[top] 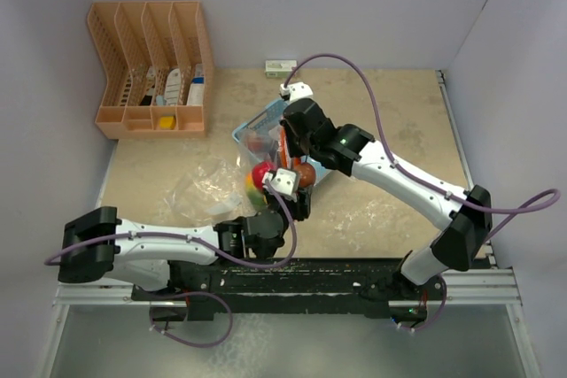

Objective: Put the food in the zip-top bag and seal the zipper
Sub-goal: Place the fake fruit in the zipper food storage bag.

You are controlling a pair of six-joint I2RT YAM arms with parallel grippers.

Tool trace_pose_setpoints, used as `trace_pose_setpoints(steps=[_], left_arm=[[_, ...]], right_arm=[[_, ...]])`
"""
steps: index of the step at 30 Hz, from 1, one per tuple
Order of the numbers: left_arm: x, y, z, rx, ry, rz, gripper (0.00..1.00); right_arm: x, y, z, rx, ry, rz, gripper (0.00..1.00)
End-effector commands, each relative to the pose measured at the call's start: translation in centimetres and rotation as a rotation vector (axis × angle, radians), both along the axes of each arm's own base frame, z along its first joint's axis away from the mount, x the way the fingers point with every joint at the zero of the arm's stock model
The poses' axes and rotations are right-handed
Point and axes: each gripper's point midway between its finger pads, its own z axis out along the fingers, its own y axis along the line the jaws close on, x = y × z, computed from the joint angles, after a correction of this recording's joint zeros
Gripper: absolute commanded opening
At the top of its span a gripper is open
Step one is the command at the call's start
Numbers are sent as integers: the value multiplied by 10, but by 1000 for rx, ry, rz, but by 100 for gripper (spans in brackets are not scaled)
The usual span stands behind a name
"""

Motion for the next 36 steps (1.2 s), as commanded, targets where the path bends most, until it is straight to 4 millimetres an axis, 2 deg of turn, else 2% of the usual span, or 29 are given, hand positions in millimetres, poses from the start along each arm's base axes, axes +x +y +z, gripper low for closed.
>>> trace_pose_setpoints(steps=[1, 5, 11, 18, 21, 26, 28, 31, 36], left_arm=[[3, 29, 5, -70, 23, 85, 17], [0, 40, 13, -93, 24, 75, 18], [-2, 48, 25, -103, -13, 53, 20], [1, 51, 15, -91, -2, 66, 20], [-2, 44, 25, -129, -10, 27, 20], [-18, 19, 66, -238, -85, -164, 20], [-26, 7, 76, -261, -102, -236, 20], [-30, -10, 75, -255, -95, -285, 20], [-28, -27, 67, -281, -84, -296, 20]], right_arm=[[-2, -15, 21, 17, -51, -55, 0], [-7, -23, 8, -12, -8, -79, 0], [-8, -22, 5, -14, -4, -76, 0], [-6, -20, 17, 8, -41, -57, 0], [-5, -19, 16, 8, -39, -58, 0], [-3, -17, 16, 9, -37, -61, 0], [-2, -17, 19, 13, -43, -64, 0], [-2, -16, 21, 16, -47, -63, 0], [-2, -14, 21, 21, -44, -56, 0]])
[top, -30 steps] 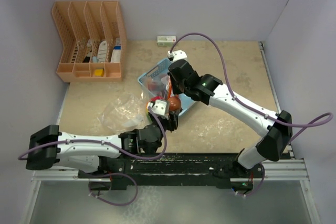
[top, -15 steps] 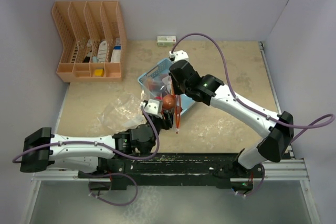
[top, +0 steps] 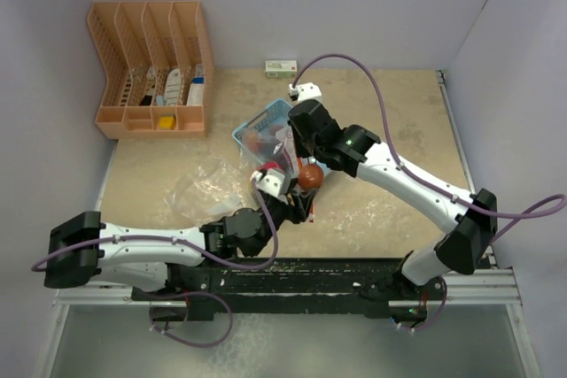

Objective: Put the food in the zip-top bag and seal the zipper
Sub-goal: Place the fake fruit in the zipper food storage bag.

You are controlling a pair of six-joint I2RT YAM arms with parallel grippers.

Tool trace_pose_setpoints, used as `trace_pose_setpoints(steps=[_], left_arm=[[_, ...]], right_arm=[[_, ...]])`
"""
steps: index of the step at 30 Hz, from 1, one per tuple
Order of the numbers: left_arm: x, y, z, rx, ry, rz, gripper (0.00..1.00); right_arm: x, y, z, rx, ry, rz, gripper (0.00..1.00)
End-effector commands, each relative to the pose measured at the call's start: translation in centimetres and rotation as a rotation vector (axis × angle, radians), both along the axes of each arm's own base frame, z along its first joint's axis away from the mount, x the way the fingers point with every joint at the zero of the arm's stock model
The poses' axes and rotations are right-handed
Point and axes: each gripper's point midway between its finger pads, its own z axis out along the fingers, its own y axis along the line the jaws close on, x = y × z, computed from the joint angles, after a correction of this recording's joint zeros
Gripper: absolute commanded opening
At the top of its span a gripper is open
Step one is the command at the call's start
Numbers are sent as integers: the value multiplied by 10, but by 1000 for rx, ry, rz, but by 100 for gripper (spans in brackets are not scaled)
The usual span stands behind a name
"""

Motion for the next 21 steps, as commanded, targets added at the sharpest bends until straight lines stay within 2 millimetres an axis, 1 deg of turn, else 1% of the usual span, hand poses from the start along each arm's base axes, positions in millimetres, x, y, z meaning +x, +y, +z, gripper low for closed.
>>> trace_pose_setpoints(steps=[1, 4, 6, 10, 15, 18, 21], left_arm=[[-15, -34, 46, -176, -50, -141, 20], [-20, -38, 56, -202, -63, -174, 19], [-20, -38, 58, -199, -62, -176, 19], [-12, -31, 48, -181, -41, -114, 19], [-1, -29, 32, -153, -26, -43, 20], [3, -27, 20, -136, 1, -13, 19], [6, -21, 14, -119, 20, 25, 19]], right_arm=[[-1, 10, 19, 51, -35, 19, 0], [0, 7, 15, 34, -32, 2, 0], [0, 5, 15, 31, -36, -6, 0], [-1, 6, 16, 32, -38, -8, 0], [-7, 9, 14, 34, -27, 8, 0], [-10, 9, 17, 36, -32, 11, 0], [-13, 9, 21, 41, -37, 12, 0]])
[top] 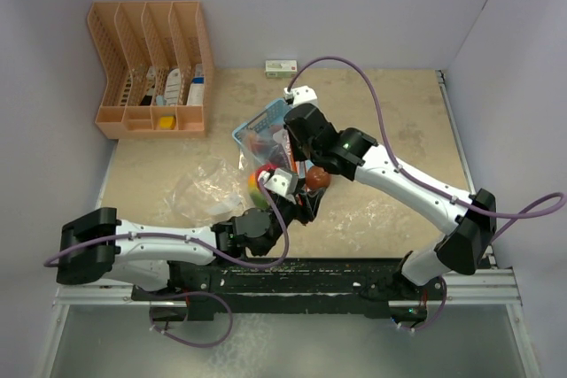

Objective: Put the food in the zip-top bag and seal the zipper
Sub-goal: Place the fake fruit in the zipper food storage bag.

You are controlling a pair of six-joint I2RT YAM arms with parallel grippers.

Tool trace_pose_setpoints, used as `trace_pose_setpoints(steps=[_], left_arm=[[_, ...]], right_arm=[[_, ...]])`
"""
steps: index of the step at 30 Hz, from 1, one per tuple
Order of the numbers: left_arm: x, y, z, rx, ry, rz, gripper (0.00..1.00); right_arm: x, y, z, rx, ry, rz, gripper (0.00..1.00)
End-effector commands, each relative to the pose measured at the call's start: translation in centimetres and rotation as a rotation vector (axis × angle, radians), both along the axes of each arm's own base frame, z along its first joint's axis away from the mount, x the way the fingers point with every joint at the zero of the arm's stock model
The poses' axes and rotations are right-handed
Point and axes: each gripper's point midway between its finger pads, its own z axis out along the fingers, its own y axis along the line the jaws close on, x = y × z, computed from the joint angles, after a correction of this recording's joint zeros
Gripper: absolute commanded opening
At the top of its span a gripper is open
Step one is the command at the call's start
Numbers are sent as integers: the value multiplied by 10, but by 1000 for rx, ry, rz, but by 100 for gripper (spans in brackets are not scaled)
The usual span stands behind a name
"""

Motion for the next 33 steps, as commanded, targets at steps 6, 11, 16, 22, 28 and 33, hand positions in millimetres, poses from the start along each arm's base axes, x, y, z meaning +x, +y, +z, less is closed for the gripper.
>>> trace_pose_setpoints(steps=[6, 11, 16, 22, 28, 33], left_arm=[[11, 28, 19, -67, 36, 119, 19], [14, 48, 11, -42, 39, 174, 20], [17, 63, 0, -6, 53, 220, 20], [21, 74, -14, 35, 70, 258, 20], [27, 86, -15, 122, 82, 343, 29], [30, 75, -3, 159, 53, 342, 50]], right_arm=[[-4, -8, 18, 23, -39, -35, 0], [-7, -13, 16, 17, -32, -45, 0], [-10, -19, 16, 8, -30, -55, 0], [-11, -20, 17, 10, -28, -56, 0], [-15, -21, 22, 17, -26, -42, 0], [-22, -14, 28, 39, -22, -1, 0]])
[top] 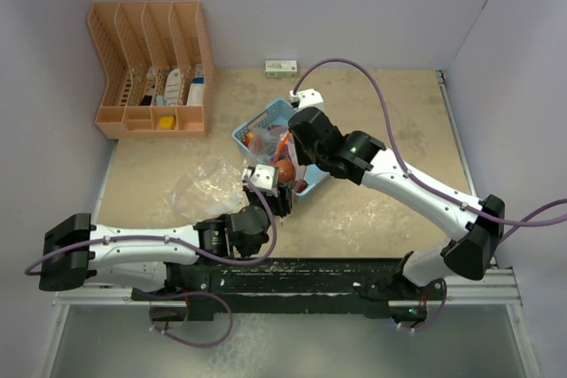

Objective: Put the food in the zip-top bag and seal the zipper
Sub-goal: Place the fake fruit in the zipper food storage bag.

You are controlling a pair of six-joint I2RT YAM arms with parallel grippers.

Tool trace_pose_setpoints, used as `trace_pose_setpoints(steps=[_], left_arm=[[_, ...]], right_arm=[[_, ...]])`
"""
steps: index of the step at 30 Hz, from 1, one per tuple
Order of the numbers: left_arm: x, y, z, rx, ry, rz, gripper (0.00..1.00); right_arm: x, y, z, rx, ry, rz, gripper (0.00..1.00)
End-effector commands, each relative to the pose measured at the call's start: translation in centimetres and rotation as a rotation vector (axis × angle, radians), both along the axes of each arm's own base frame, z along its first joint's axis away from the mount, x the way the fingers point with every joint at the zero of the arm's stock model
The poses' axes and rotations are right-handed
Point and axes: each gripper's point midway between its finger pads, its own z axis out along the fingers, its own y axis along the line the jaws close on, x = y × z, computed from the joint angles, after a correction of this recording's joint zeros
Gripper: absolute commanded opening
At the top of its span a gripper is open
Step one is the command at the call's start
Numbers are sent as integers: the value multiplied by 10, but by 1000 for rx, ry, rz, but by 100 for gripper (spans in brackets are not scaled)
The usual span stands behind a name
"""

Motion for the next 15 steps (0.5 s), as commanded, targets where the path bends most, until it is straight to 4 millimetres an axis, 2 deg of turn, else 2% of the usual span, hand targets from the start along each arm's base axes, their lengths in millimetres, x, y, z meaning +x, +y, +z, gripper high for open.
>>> trace_pose_setpoints(steps=[1, 3, 7, 12, 15], left_arm=[[7, -6, 26, -11, -31, 29, 54], [6, -13, 30, -26, -44, 2, 65], [5, -25, 37, -28, -72, -47, 78], [5, -28, 39, -15, -83, -64, 83], [-1, -31, 50, -22, -102, -120, 92]], right_arm=[[-11, 2, 26, 58, -33, 30, 0], [-15, 5, 25, 58, -27, 45, 0], [-21, 10, 22, 48, -13, 63, 0], [-25, 13, 21, 59, -5, 72, 0], [-24, 12, 22, 63, -8, 60, 0]])
